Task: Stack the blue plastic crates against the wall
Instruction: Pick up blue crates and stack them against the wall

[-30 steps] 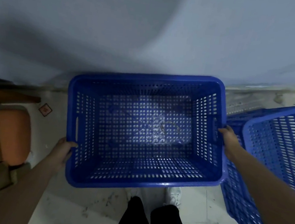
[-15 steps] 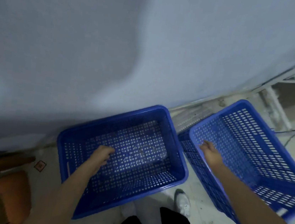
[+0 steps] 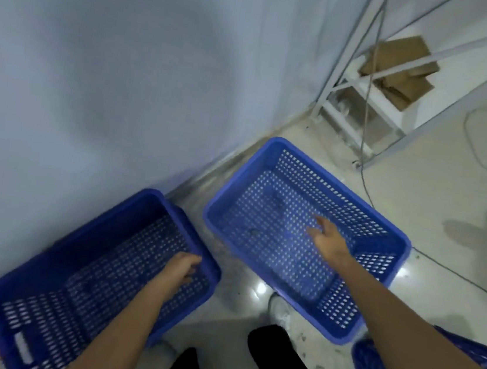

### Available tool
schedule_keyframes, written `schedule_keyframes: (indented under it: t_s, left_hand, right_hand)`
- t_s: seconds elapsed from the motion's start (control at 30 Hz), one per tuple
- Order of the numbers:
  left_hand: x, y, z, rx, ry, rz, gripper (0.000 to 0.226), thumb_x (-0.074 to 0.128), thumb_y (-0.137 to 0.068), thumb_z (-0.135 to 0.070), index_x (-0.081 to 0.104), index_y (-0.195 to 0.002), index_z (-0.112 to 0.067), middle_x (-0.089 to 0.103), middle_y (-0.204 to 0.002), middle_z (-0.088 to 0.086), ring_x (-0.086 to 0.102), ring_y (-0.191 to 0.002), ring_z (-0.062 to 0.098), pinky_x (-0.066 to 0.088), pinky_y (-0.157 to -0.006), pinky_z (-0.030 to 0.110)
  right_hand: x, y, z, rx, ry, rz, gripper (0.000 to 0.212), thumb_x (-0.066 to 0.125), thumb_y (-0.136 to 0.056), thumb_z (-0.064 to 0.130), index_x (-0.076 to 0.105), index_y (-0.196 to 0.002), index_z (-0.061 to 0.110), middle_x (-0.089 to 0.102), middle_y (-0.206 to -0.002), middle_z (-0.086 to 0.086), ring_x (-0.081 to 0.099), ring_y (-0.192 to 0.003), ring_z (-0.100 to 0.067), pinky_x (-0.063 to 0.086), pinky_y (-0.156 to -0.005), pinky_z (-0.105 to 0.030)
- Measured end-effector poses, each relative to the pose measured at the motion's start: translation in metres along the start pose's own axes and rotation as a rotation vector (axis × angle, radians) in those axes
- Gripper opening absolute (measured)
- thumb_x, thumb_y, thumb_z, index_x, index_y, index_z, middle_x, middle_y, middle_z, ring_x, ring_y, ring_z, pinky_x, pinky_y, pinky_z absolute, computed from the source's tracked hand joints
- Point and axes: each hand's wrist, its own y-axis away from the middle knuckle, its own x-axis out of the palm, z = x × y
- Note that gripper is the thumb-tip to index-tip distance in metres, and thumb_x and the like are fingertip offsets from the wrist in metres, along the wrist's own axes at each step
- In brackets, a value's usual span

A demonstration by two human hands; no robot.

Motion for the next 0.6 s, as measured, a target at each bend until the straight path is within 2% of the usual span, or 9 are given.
schedule_keyframes:
  t_s: [0.1, 0.13, 0.2, 0.27, 0.3, 0.33, 0.4, 0.5, 0.6]
  left_hand:
    - [0.055, -0.016, -0.018, -0.023, -0.069, 0.002, 0.012, 0.051, -0.092, -0.019, 0.051, -0.081, -0.014, 0.051, -0.09, 0.007, 0.052, -0.081, 0.021, 0.042, -0.075, 0.031]
    - [0.073, -0.025, -0.022, -0.028, -0.074, -0.014, 0.014, 0.051, -0.092, -0.018, 0.05, -0.078, -0.015, 0.05, -0.09, 0.007, 0.051, -0.082, 0.021, 0.042, -0.077, 0.032]
    - [0.108, -0.041, -0.025, -0.039, -0.088, -0.022, 0.005, 0.051, -0.093, -0.018, 0.053, -0.09, -0.014, 0.054, -0.094, 0.004, 0.052, -0.091, 0.022, 0.044, -0.082, 0.033]
    - [0.135, -0.058, -0.022, -0.057, -0.102, -0.02, 0.008, 0.051, -0.092, -0.018, 0.054, -0.086, -0.015, 0.053, -0.084, 0.002, 0.052, -0.08, 0.02, 0.045, -0.075, 0.032]
    - [0.147, -0.068, -0.017, -0.073, -0.122, -0.006, 0.012, 0.052, -0.091, -0.018, 0.056, -0.084, -0.01, 0.053, -0.081, 0.007, 0.052, -0.076, 0.022, 0.047, -0.075, 0.035]
    - [0.158, -0.079, -0.01, -0.103, -0.156, 0.015, 0.022, 0.051, -0.091, -0.02, 0.061, -0.092, 0.0, 0.055, -0.085, 0.017, 0.056, -0.079, 0.031, 0.049, -0.079, 0.041]
    - [0.173, -0.101, 0.005, -0.17, -0.192, 0.041, 0.048, 0.048, -0.094, -0.021, 0.049, -0.126, 0.016, 0.053, -0.106, 0.039, 0.055, -0.102, 0.05, 0.047, -0.09, 0.055]
    - [0.184, -0.128, 0.022, -0.219, -0.153, -0.02, 0.05, 0.049, -0.095, -0.026, 0.049, -0.129, 0.011, 0.063, -0.104, 0.024, 0.061, -0.087, 0.034, 0.053, -0.07, 0.04]
    - [0.185, -0.153, 0.039, -0.271, -0.109, -0.099, 0.065, 0.054, -0.091, -0.034, 0.036, -0.14, 0.005, 0.052, -0.133, 0.021, 0.056, -0.111, 0.038, 0.05, -0.087, 0.045]
  right_hand:
    - [-0.048, -0.017, -0.034, -0.009, 0.075, -0.022, 0.058, 0.05, -0.096, 0.037, 0.03, -0.148, 0.02, 0.033, -0.156, -0.005, 0.043, -0.134, -0.03, 0.036, -0.109, -0.042]
    - [-0.06, -0.025, -0.044, -0.015, 0.1, -0.037, 0.058, 0.05, -0.096, 0.038, 0.03, -0.148, 0.021, 0.033, -0.155, -0.006, 0.046, -0.13, -0.031, 0.038, -0.107, -0.042]
    - [-0.08, -0.043, -0.063, -0.019, 0.157, -0.045, 0.059, 0.049, -0.095, 0.041, 0.03, -0.148, 0.023, 0.032, -0.155, -0.007, 0.056, -0.115, -0.031, 0.045, -0.097, -0.041]
    - [-0.095, -0.063, -0.084, -0.019, 0.211, -0.048, 0.059, 0.049, -0.094, 0.043, 0.031, -0.147, 0.022, 0.035, -0.152, -0.008, 0.06, -0.094, -0.028, 0.048, -0.087, -0.039]
    - [-0.1, -0.074, -0.093, -0.024, 0.237, -0.05, 0.059, 0.049, -0.094, 0.044, 0.032, -0.146, 0.021, 0.036, -0.151, -0.009, 0.059, -0.088, -0.026, 0.048, -0.085, -0.038]
    - [-0.104, -0.086, -0.102, -0.031, 0.265, -0.052, 0.059, 0.049, -0.094, 0.044, 0.032, -0.146, 0.02, 0.037, -0.15, -0.01, 0.059, -0.087, -0.026, 0.049, -0.085, -0.038]
    - [-0.109, -0.11, -0.118, -0.048, 0.325, -0.056, 0.063, 0.049, -0.093, 0.045, 0.031, -0.146, 0.018, 0.035, -0.15, -0.012, 0.06, -0.101, -0.03, 0.048, -0.093, -0.041]
    - [-0.115, -0.144, -0.135, -0.054, 0.479, -0.069, 0.067, 0.049, -0.093, 0.045, 0.028, -0.148, 0.013, 0.032, -0.153, -0.014, 0.047, -0.127, -0.035, 0.04, -0.104, -0.049]
    - [-0.117, -0.173, -0.143, -0.071, 0.575, -0.086, 0.066, 0.049, -0.094, 0.038, 0.024, -0.149, 0.011, 0.028, -0.154, -0.014, 0.037, -0.135, -0.036, 0.036, -0.107, -0.052]
